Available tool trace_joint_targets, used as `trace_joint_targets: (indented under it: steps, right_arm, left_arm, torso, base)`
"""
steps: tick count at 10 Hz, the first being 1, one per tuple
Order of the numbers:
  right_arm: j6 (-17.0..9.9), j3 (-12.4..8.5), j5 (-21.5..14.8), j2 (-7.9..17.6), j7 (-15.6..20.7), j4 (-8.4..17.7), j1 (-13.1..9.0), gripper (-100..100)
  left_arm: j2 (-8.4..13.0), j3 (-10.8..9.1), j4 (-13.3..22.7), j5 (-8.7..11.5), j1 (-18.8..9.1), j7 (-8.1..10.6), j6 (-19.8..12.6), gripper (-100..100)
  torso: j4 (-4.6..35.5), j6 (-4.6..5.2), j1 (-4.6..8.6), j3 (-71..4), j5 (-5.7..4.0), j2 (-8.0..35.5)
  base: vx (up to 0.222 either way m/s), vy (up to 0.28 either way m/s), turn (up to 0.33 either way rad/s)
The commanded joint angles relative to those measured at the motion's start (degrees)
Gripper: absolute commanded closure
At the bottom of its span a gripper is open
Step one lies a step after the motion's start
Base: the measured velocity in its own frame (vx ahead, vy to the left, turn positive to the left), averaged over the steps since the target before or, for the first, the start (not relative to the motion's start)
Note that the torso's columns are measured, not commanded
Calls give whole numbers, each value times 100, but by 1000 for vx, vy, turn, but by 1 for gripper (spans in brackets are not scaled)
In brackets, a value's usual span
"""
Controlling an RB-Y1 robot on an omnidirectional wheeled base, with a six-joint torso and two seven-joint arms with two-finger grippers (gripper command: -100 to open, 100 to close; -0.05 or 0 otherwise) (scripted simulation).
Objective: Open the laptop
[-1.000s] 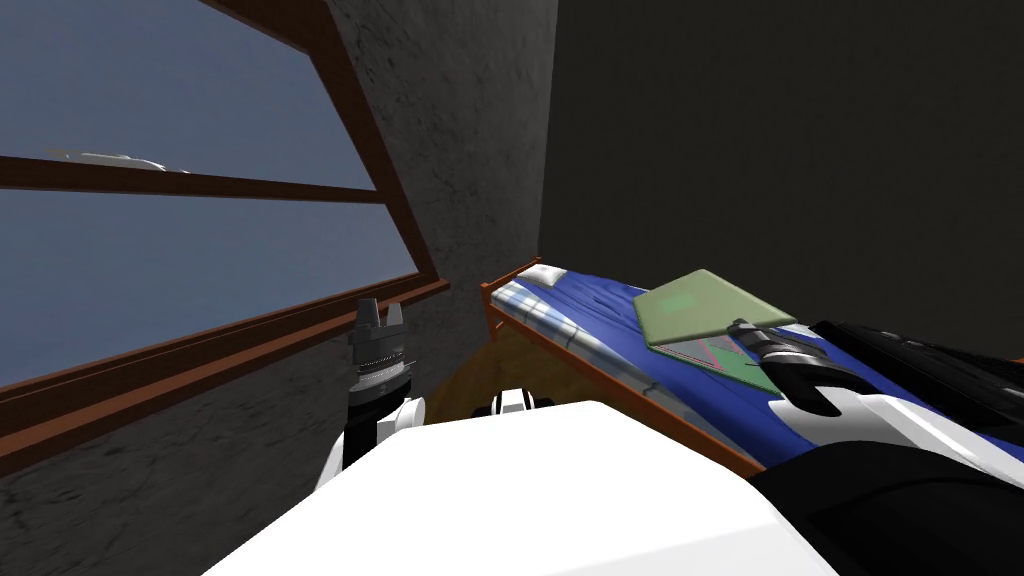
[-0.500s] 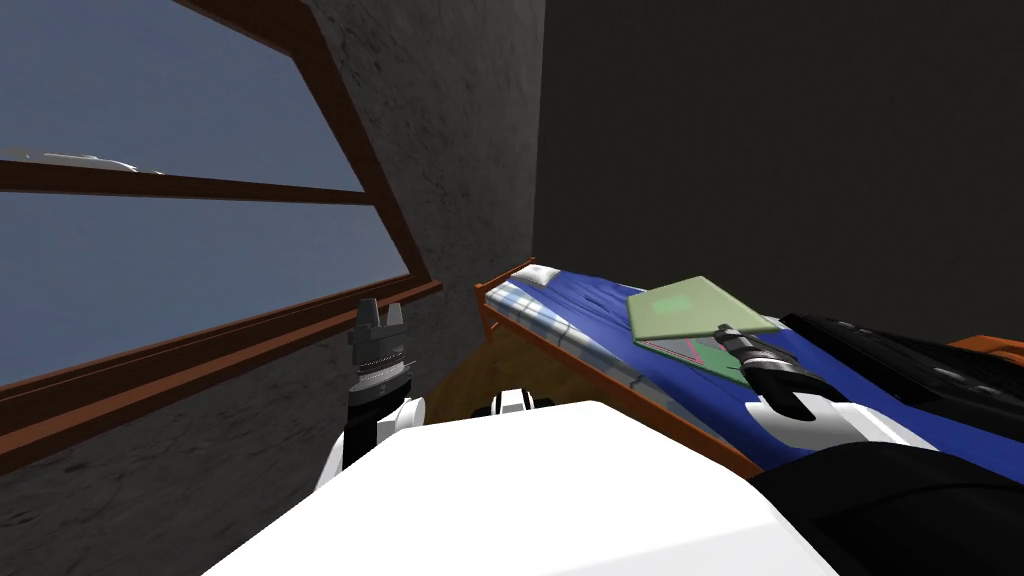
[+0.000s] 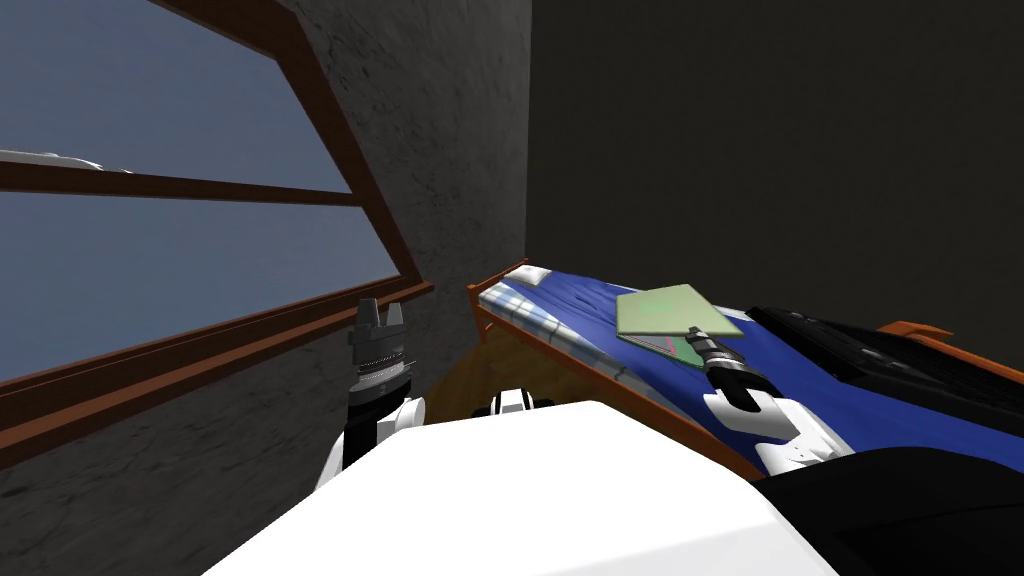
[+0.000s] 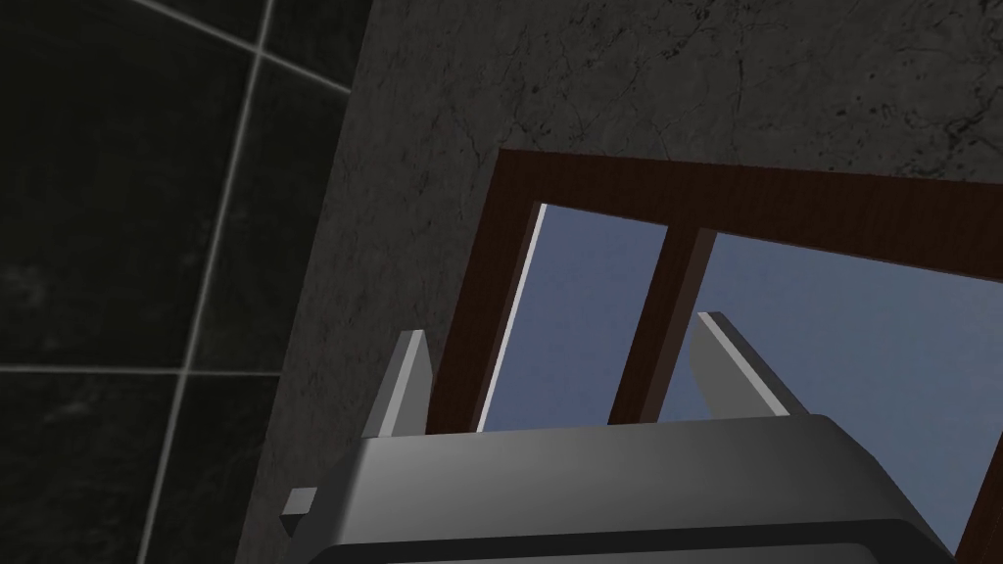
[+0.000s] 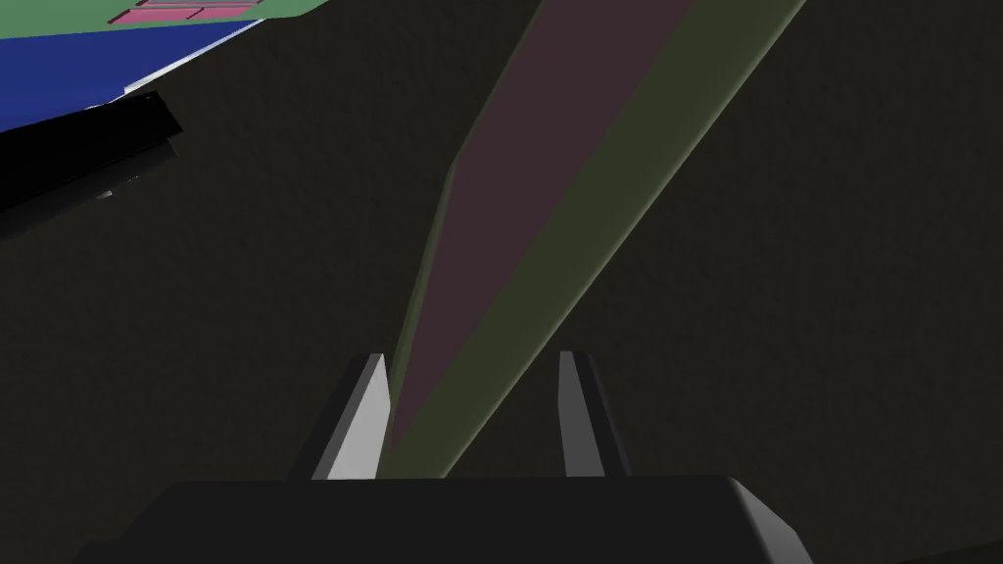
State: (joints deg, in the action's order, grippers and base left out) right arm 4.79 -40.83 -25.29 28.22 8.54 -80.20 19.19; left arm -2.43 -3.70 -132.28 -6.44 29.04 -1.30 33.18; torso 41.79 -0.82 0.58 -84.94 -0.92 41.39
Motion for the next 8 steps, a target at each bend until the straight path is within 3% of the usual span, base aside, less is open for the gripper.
trace_joint_targets:
  steps: [1, 2, 3, 4, 8]
  right_arm:
    - [223, 10, 77, -178, 1, 148, -93, 100]
    - [423, 30, 138, -339, 22, 292, -177, 100]
    - [81, 0, 194, 20, -150, 126, -82, -100]
    - [81, 0, 194, 20, -150, 126, -82, -100]
    - [-315, 36, 341, 462, -406, 12, 56, -100]
  left_arm:
    - [0, 0, 0, 0, 0, 0, 0, 0]
    - [0, 0, 0, 0, 1, 0, 0, 0]
    - [0, 0, 0, 0, 1, 0, 0, 0]
    - [0, 1, 0, 0, 0, 0, 0, 0]
    - [-1, 1, 0, 0, 0, 0, 0, 0]
  torso:
    - [8, 26, -16, -7, 40, 4]
    - [10, 48, -14, -5, 51, 11]
    - [8, 51, -12, 3, 39, 20]
    - [30, 59, -42, 18, 68, 57]
    - [57, 83, -81, 43, 112, 103]
  base:
    - [-9, -33, -118]
    - [20, -78, -142]
    - [-25, -11, 77]
    - [-40, 35, 70]
    - [-41, 43, 60]
